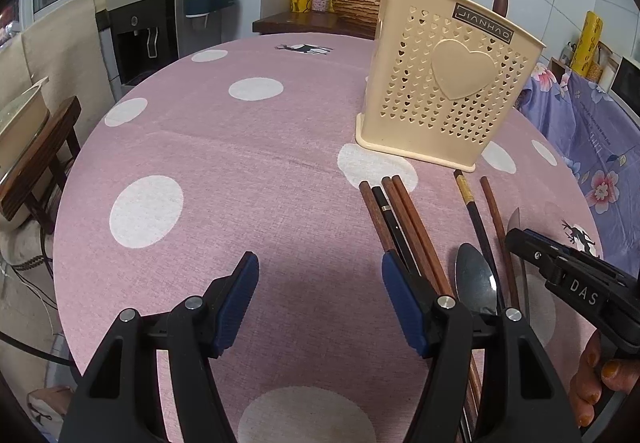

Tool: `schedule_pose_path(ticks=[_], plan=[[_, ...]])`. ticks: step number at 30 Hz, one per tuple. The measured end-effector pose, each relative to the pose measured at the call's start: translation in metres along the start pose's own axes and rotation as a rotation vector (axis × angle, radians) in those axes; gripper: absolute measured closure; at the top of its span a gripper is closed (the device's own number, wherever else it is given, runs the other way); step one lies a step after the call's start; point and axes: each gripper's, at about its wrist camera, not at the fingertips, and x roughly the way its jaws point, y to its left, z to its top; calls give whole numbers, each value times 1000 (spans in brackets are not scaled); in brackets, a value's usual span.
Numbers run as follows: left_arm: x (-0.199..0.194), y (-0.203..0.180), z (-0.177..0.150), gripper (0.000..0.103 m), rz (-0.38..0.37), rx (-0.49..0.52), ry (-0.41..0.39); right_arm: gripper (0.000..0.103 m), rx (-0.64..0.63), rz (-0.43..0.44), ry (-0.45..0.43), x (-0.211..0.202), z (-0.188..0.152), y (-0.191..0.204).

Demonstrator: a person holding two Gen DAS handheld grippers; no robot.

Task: Organize utensils
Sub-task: 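Grasp another brown chopstick with the left tool while the right tool grasps the clear plastic spoon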

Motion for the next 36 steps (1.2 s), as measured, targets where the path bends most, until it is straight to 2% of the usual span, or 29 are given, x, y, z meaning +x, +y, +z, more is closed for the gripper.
schedule_pose_path(ticks=[8, 13, 15, 16, 17, 22, 28, 36], plan=[[1, 0, -1, 39, 1, -1, 5, 81, -1, -20, 35, 11, 6, -2], [2, 1, -1, 39, -1, -8, 7, 79, 22, -15, 5, 1, 9, -4], [1, 1, -1, 39, -2, -9, 6, 64, 18, -35, -9, -3, 9, -6], [1, 1, -1, 39, -4, -9, 6, 49, 24, -45, -10, -4, 9, -8], [2, 1, -1, 39, -6, -10, 6, 47, 29, -53, -10, -4, 8, -10], [2, -1, -1, 39, -12, -9, 10, 49, 18, -50, 25, 8, 5, -6], [2, 2, -2, 39, -9, -12, 11, 66, 1, -95, 16, 15, 6, -3], [4, 1, 2, 39, -6, -3, 13, 66, 14, -88, -2, 8, 4, -10]])
